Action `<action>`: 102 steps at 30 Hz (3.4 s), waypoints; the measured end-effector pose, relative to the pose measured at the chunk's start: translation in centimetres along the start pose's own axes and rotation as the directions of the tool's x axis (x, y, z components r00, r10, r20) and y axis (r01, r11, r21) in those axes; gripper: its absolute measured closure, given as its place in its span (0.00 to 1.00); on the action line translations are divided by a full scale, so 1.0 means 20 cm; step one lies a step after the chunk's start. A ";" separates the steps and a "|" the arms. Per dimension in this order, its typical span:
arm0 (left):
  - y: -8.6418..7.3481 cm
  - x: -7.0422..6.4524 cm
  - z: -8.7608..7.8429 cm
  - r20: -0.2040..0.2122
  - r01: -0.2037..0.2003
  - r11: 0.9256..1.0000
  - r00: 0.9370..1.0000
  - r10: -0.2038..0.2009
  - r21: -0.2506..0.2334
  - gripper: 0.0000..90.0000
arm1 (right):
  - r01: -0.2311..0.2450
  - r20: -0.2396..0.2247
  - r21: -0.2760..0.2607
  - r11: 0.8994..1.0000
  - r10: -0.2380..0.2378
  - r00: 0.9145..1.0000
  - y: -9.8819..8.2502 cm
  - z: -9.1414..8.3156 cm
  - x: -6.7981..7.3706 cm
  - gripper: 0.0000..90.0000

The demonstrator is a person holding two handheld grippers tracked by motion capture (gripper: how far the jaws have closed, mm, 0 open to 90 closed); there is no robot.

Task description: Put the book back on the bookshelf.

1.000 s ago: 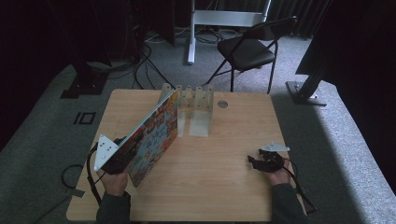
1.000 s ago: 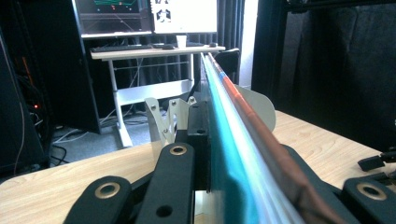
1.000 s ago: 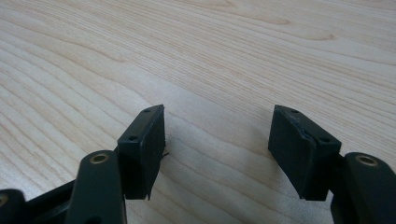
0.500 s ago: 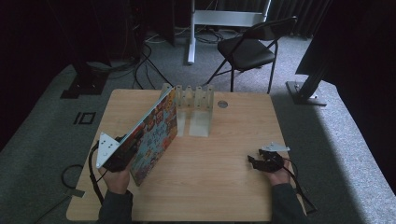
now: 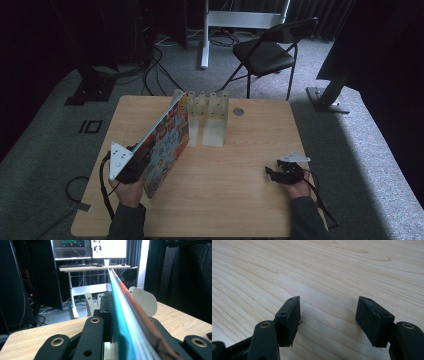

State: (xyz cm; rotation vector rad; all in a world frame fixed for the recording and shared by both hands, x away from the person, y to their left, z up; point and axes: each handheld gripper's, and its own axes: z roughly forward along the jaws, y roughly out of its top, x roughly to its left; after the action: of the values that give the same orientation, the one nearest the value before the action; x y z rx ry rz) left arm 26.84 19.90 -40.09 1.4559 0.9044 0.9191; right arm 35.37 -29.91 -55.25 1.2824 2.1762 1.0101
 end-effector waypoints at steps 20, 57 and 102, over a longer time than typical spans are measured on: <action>-0.01 -0.03 0.04 -0.077 0.016 1.000 0.997 -0.017 -0.011 0.89 | 0.000 0.000 0.000 1.000 0.000 1.000 0.00 0.00 0.00 0.40; -0.03 -0.12 0.17 -0.202 0.005 1.000 0.979 -0.011 -0.028 0.89 | -0.008 -0.006 -0.002 1.000 0.008 1.000 0.00 0.00 0.00 0.40; -0.04 -0.15 0.27 -0.289 0.003 0.999 0.957 -0.015 -0.045 0.89 | -0.010 -0.008 -0.003 1.000 0.010 1.000 0.00 0.00 -0.01 0.40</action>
State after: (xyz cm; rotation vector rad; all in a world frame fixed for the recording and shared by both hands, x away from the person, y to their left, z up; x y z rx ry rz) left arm 30.53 14.99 -41.45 1.2980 1.0969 1.1588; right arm 35.40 -30.03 -55.24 1.2919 2.1756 1.0236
